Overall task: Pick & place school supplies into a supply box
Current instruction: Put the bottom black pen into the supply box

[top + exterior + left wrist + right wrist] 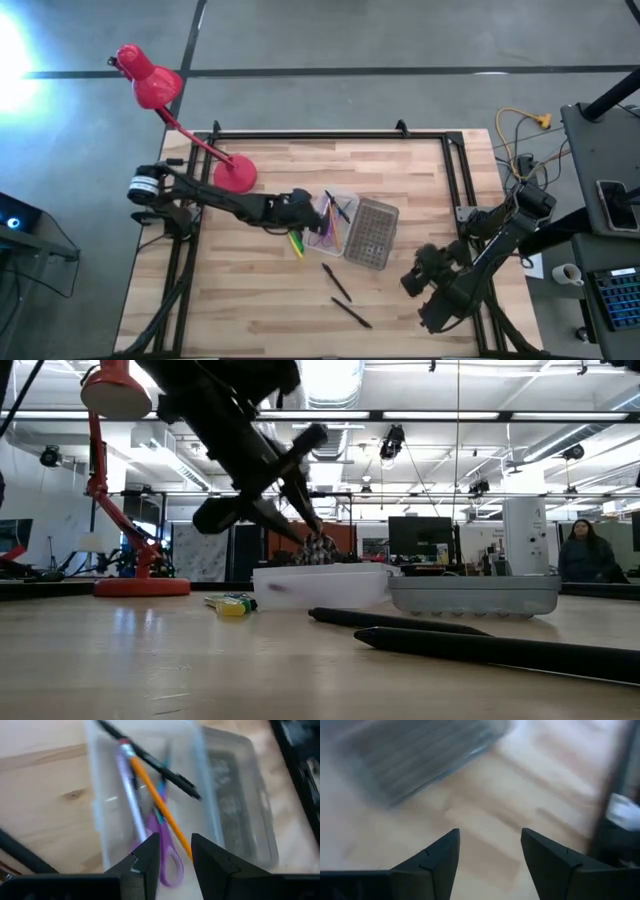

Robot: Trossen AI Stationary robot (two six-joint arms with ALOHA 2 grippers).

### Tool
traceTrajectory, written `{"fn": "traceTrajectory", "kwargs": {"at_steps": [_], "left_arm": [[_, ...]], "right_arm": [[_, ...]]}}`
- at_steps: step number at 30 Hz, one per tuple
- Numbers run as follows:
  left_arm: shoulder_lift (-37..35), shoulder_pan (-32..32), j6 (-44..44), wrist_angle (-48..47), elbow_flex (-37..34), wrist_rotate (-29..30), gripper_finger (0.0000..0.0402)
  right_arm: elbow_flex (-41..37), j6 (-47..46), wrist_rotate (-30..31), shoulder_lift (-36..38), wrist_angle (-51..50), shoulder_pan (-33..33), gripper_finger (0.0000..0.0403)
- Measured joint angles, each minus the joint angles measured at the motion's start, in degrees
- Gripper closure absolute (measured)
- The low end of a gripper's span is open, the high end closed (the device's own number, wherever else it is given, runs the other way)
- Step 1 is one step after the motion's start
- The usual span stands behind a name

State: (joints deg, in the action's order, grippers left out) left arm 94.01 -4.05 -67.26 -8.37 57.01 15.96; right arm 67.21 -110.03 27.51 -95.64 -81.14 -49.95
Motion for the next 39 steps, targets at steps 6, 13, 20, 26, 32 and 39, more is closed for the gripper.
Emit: {"fn": "traceTrajectory", "kwargs": {"at_steps": [6, 13, 20, 26, 32, 39], "left_arm": [[-3.07, -4.84, 5.78, 0.07, 0.00, -0.88, 0.0307], [-4.38, -12.82, 10.28, 0.02, -0.07, -0.45, 0.0306], [-4.38, -18.59, 14.75, -1.35, -1.58, 3.07, 0.0306], [-4.38, -20.75, 12.15, -4.42, -4.12, 4.14, 0.0308], [-4.41, -23.05, 14.74, -4.28, -5.74, 5.49, 0.0309], [-5.20, -23.61, 15.12, -4.40, -7.80, 5.51, 0.0309]], "right_arm": [[-2.60, 18.84, 0.19, -0.22, 22.18, 0.00, 0.0199], [-5.83, 32.63, 1.20, -0.22, 41.64, 0.02, 0.0199], [-4.50, 34.12, 0.00, -4.43, 50.50, 1.17, 0.0200], [5.25, 34.24, -8.12, -12.74, 49.62, 4.53, 0.0200], [16.63, 28.04, -9.15, -20.39, 34.27, 4.83, 0.0200], [25.26, 32.64, -10.04, -27.68, 30.95, 6.07, 0.0200]]}}
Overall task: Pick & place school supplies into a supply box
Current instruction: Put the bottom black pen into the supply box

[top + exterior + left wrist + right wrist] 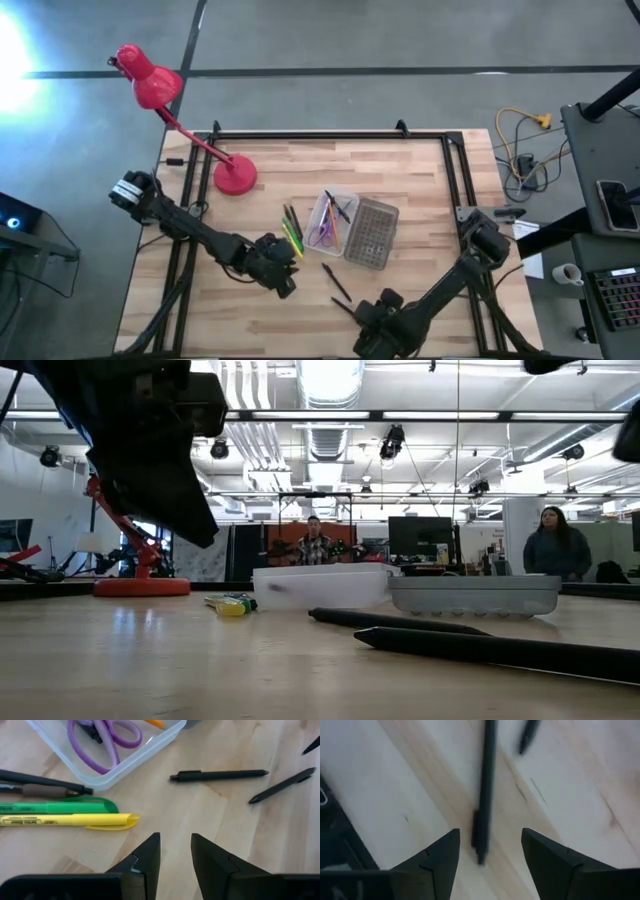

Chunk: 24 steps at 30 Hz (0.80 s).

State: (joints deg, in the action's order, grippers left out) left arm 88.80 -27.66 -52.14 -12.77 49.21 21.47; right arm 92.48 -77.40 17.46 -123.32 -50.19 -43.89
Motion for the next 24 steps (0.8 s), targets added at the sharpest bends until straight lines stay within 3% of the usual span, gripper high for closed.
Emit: {"fn": "traceTrajectory", "kwargs": {"at_steps": [13, 17, 24], "left_arm": [[-11.95, -0.04, -0.61, 0.15, -8.58, 1.42, 0.0309], [-17.39, -0.02, -3.99, 0.21, -13.34, 1.59, 0.0309], [-24.83, -0.04, -4.35, 0.30, -17.72, 1.80, 0.0309]], "right_arm": [[1.22, 6.68, -2.06, -3.97, 0.62, 4.17, 0.0218], [1.13, 8.58, -6.26, -5.82, 1.43, 5.32, 0.0253], [1.13, 10.76, -7.22, -6.93, 2.30, 6.72, 0.0343]]}}
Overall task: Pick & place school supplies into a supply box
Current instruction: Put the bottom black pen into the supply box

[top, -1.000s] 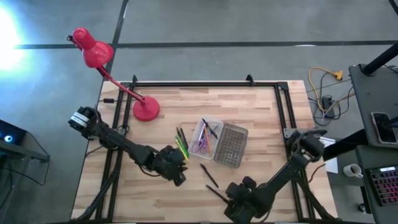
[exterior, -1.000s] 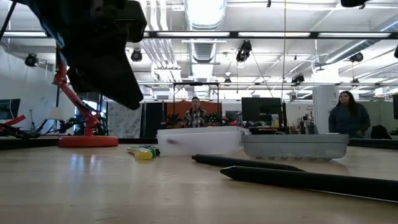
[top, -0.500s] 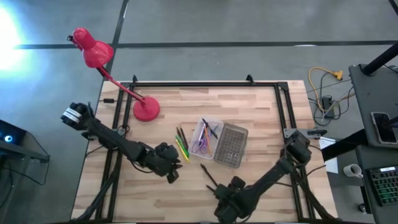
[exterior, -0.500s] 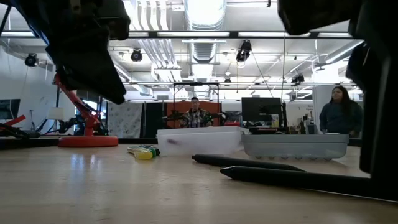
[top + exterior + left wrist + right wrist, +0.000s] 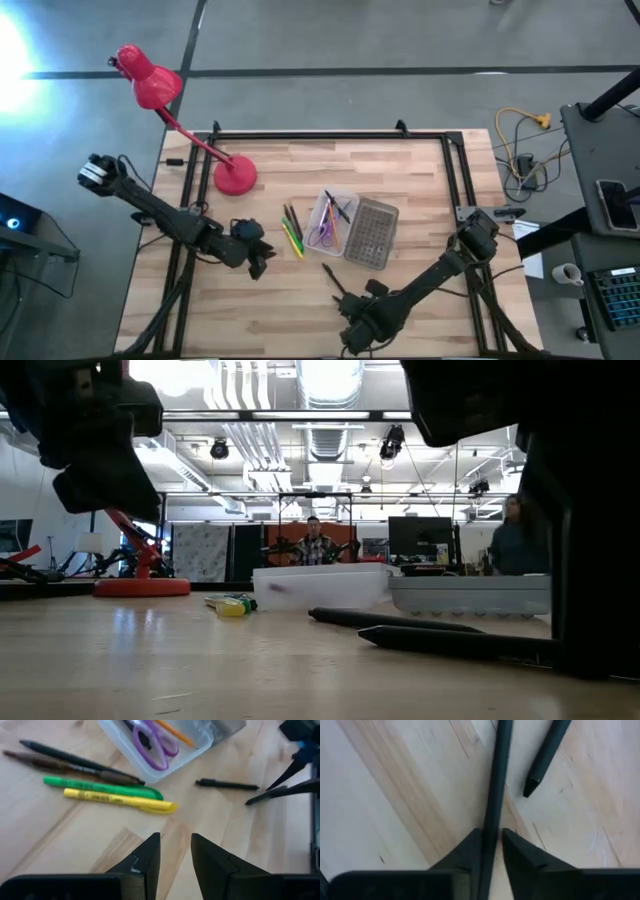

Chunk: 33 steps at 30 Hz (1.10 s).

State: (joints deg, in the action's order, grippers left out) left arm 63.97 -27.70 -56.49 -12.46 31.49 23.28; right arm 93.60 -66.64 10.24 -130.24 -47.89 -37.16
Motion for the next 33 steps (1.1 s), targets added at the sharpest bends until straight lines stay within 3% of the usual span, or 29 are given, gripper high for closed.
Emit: {"fn": "traceTrajectory", "kwargs": {"at_steps": [4, 7, 14, 19, 26, 29, 33], "left_arm": [[-1.19, 0.00, 0.00, 0.01, -0.47, 2.31, 0.0309], [-0.94, 0.01, 0.02, 0.04, -0.47, 2.64, 0.0309], [0.08, 0.00, 0.46, -0.15, -0.47, 2.62, 0.0309], [0.10, 0.00, 0.78, -0.57, -0.45, 2.65, 0.0309], [0.06, 0.00, 0.87, -0.64, -0.45, 2.63, 0.0309], [0.06, 0.00, 0.87, -1.01, -0.45, 2.65, 0.0309], [0.06, 0.00, 0.89, -1.40, -0.45, 3.40, 0.0309]], "right_arm": [[-0.07, 1.25, -4.00, 0.47, -0.03, 1.68, 0.0383], [-0.28, 4.35, -6.89, 1.32, 0.25, 2.58, 0.0384], [-2.06, 7.49, -5.77, 6.92, 1.44, 4.47, 0.0388], [-3.68, -0.06, -0.75, 13.08, 1.24, 8.83, 0.0388], [-7.98, -22.50, 8.25, 18.54, 2.94, 16.72, 0.0389], [-11.72, -24.71, 10.90, 19.18, 9.34, 19.91, 0.0389], [-15.69, -25.07, 9.66, 19.09, 17.53, 24.26, 0.0389]]}}
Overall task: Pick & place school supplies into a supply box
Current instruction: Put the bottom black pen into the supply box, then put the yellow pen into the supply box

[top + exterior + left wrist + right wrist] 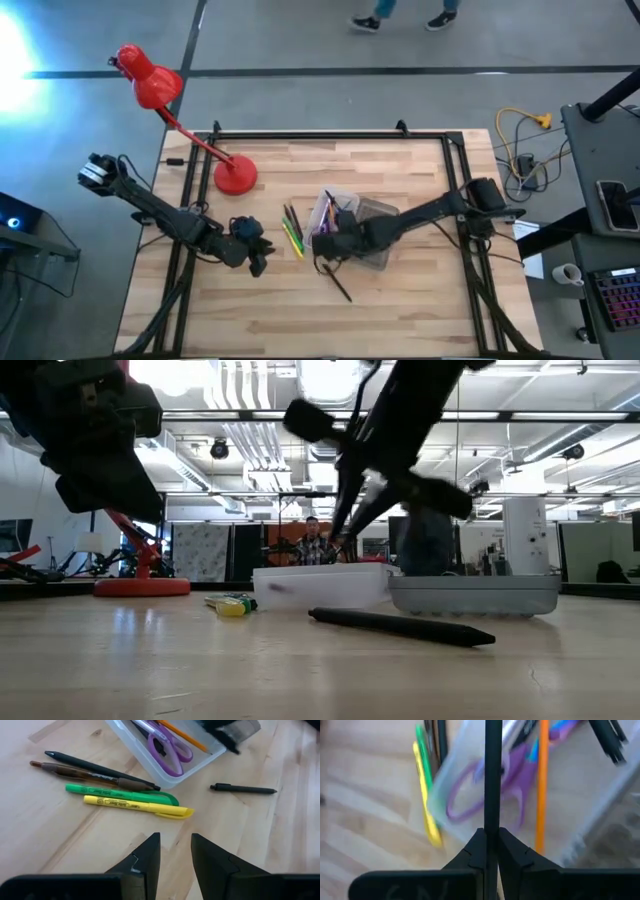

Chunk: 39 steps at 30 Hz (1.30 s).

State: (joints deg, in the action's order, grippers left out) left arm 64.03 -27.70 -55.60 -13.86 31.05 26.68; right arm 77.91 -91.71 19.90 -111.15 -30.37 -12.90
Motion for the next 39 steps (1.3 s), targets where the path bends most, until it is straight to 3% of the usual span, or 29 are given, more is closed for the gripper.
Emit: {"fn": "traceTrajectory", "kwargs": {"at_steps": [6, 12, 17, 21, 24, 28, 30, 33, 39], "left_arm": [[-0.02, 0.00, -0.01, -0.31, 0.00, 0.29, 0.0309], [-0.02, 0.00, -0.01, -0.30, 0.00, 0.31, 0.0309], [-0.02, 0.00, -0.01, -0.27, 0.00, 0.32, 0.0309], [0.19, 0.09, 0.35, 0.32, 0.01, 0.31, 0.0309], [1.10, 0.42, 6.76, 1.27, 0.02, -0.43, 0.0309], [2.26, 0.76, 10.17, 2.42, 0.04, -3.76, 0.0309], [2.93, 0.74, 11.15, 3.05, 0.07, -3.89, 0.0309], [4.50, 0.74, 19.13, 6.37, 0.09, -3.94, 0.0309], [8.79, 1.01, 47.46, 8.05, 0.62, -4.14, 0.0309]], "right_arm": [[-4.17, -7.09, 0.43, -0.38, 1.03, 2.24, 0.0351], [-5.00, -8.02, 1.32, -0.04, 0.86, 2.25, 0.0305], [-1.64, 2.81, 3.00, 0.86, 0.84, 1.20, 0.0271], [1.72, 25.29, 4.11, 2.73, 0.66, -0.85, 0.0249], [4.25, 38.47, 1.75, 4.44, -2.47, -3.73, 0.0242], [6.83, 34.26, -8.14, 4.73, -12.96, -6.29, 0.0245], [6.80, 31.09, -9.98, 4.29, -14.50, -7.58, 0.0249], [5.84, 27.70, -7.89, 4.20, -14.35, -10.26, 0.0255], [5.87, 24.54, -2.74, 4.37, -16.25, -14.92, 0.0266]]}}
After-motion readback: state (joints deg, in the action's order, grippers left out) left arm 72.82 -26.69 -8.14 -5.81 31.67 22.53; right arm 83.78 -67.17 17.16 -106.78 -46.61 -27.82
